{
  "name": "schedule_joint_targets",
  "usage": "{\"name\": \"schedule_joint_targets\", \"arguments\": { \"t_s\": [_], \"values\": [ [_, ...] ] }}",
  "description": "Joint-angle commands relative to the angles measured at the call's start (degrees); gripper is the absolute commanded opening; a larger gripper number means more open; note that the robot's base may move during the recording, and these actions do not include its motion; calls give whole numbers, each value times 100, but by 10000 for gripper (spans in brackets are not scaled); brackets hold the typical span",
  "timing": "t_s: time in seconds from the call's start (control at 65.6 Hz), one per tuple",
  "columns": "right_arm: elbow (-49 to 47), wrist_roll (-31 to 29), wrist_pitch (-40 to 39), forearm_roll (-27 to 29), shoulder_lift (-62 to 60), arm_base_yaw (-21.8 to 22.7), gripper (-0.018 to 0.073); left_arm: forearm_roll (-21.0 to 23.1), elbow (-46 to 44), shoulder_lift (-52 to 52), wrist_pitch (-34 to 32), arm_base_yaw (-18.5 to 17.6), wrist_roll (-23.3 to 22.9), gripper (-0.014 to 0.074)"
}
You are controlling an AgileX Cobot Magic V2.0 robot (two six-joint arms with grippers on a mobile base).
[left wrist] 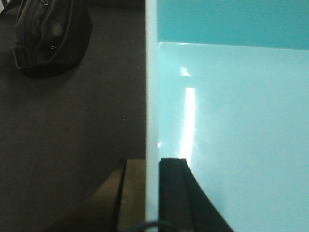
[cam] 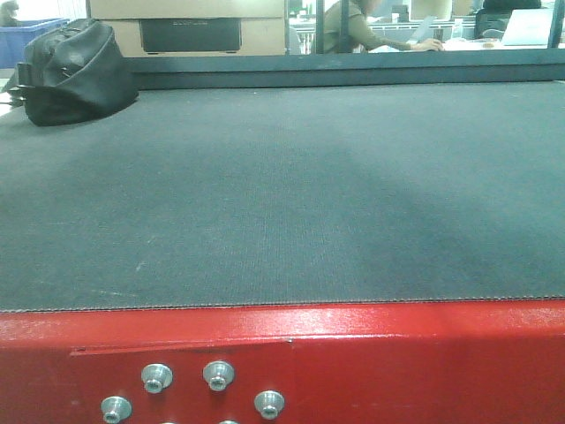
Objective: Fetch blue bin and place on conveyor start
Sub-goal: 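Hold the teal bin while the base approaches the red conveyor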
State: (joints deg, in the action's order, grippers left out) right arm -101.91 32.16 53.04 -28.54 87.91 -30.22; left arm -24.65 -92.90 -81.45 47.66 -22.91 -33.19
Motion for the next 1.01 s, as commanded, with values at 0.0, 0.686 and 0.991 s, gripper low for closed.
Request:
{"name": "schedule_joint_targets", "arguments": {
  "t_s": [0.0,0.686,0.991],
  "values": [
    [-24,-73,-411,475,3,-89,-154,235,-44,44,-536,-95,10,-111],
    [-24,-73,2,496,3,-89,-154,235,-44,44,-536,-95,10,-111],
    [-24,-73,-158,496,73,-89,-154,235,-44,44,-536,-95,10,-111]
  ]
}}
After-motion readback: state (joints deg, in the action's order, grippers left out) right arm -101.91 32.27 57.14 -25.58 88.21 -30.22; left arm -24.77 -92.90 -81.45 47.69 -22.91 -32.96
